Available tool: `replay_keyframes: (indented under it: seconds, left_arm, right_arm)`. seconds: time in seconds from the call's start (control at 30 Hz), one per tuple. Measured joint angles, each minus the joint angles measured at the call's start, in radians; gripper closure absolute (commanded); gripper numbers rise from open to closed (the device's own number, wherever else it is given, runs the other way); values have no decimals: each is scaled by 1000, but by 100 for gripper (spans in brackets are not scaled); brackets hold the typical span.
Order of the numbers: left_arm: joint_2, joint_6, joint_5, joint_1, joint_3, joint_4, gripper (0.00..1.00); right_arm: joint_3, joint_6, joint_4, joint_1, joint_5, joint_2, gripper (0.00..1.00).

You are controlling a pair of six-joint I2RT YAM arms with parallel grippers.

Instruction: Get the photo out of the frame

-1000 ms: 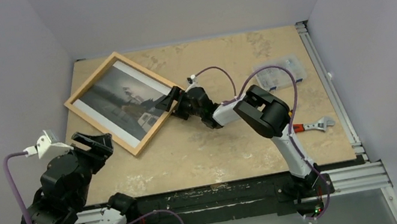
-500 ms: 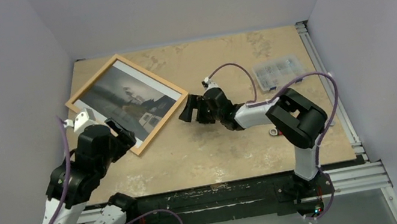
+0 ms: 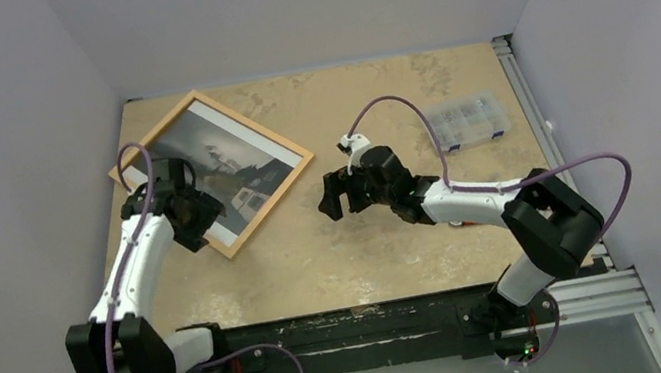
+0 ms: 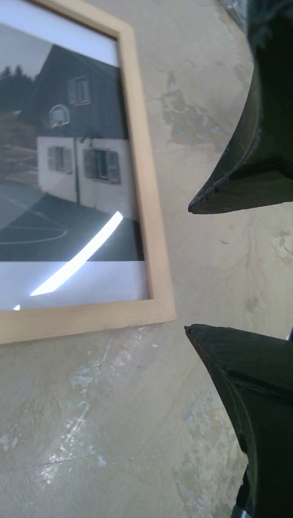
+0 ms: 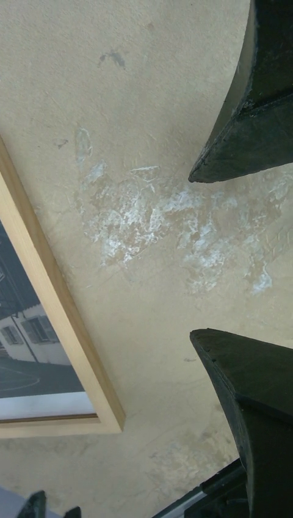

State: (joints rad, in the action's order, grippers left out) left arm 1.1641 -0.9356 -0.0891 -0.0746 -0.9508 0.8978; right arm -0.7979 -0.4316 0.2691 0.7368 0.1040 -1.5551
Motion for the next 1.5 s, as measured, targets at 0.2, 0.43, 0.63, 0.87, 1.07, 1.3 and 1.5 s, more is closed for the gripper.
replay_keyframes:
  seconds: [0.2, 0.43, 0.63, 0.87, 1.07, 1.3, 1.5]
  left_arm:
    - [217, -53, 56, 150, 0, -78, 40]
    - [336, -98, 79, 237, 8, -152, 38]
    - [374, -106, 83, 238, 21, -198, 41]
    - [375, -126, 65, 238, 71, -227, 52]
    - [377, -130, 55, 238, 79, -230, 68]
    - [390, -127, 56, 239, 76, -230, 76]
    - [391, -118, 58, 239, 76, -231, 93]
  right_arm:
    - [31, 51, -18, 0, -3, 57, 13]
    - [64, 90, -7, 0, -43, 155, 12]
    - [71, 101, -8, 0, -63, 155, 13]
    - [74, 104, -7, 0, -69, 155, 13]
    - [80, 104, -8, 0, -72, 155, 13]
    - [86, 105, -5, 0, -92, 155, 13]
    - [86, 105, 0, 0, -95, 155, 13]
